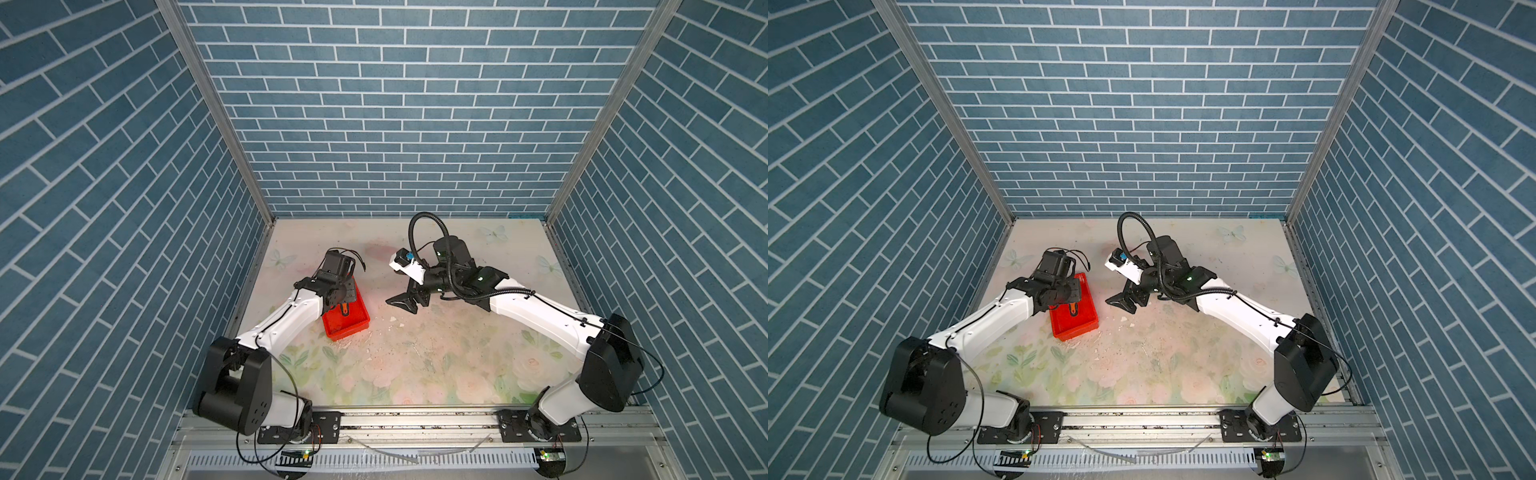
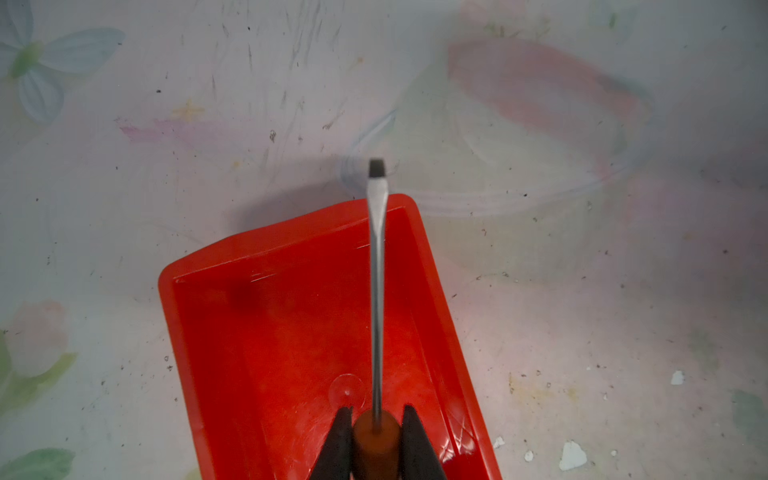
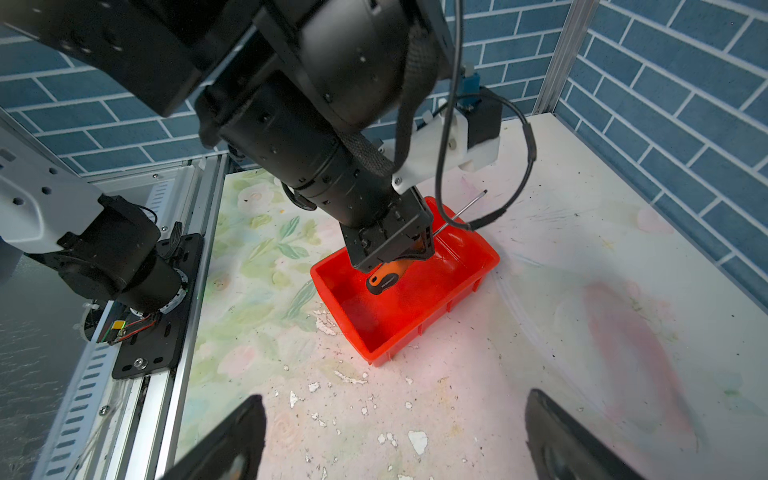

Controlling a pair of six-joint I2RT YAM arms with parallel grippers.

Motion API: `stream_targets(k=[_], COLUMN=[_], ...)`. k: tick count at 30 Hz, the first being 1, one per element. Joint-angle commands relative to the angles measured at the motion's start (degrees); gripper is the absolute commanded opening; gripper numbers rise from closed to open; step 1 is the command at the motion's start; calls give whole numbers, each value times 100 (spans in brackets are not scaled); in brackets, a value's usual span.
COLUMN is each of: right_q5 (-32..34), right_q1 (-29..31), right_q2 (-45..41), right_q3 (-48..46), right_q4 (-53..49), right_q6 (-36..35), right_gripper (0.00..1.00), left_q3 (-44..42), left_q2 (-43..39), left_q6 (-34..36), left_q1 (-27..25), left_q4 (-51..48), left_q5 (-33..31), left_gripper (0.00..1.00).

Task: Put the screwdriver in the bin
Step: 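Lower the screwdriver into the red bin with the left gripper while the right arm withdraws, then open the left gripper to release the screwdriver into the red bin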

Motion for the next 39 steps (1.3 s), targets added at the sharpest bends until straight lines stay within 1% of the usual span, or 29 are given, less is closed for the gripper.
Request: stream_targets(k=[1, 10, 18, 22, 23, 25, 27, 30, 34, 39], right_q5=[-31, -108, -174, -165, -161, -150, -138, -108, -57, 96], right_q1=[26, 24, 35, 36, 42, 35, 37, 33, 32, 17], right_q2=[32, 76, 122, 105, 107, 98, 85, 64, 14, -84], right_q3=[196, 151, 150, 151, 151, 149, 151, 153, 131, 47], right_q4=[0, 87, 89, 82, 83, 88, 89, 97, 165, 360], right_q6=[-251, -219, -184, -162, -151, -149, -133, -129, -104, -22], right_gripper=[96, 97, 97, 97, 97, 97, 97, 97, 97, 97], left_q3=[217, 364, 446, 504, 496, 487, 487, 504, 517, 431], left_q2=[222, 776, 1198, 1299, 1288, 1247, 1193, 1077, 792, 230], left_q6=[280, 609, 691, 693, 688, 682, 679, 667, 655, 654], left_q1=[36, 39, 37, 39, 36, 44, 39, 43, 36, 43], left_q4=[-489, -932, -992, -1031, -1023, -1007, -1021, -1084, -1154, -998], left_q5=[33, 26, 9, -39, -50, -77, -119, -153, -154, -120], left_gripper=[0, 0, 0, 3, 5, 11, 21, 31, 41, 53])
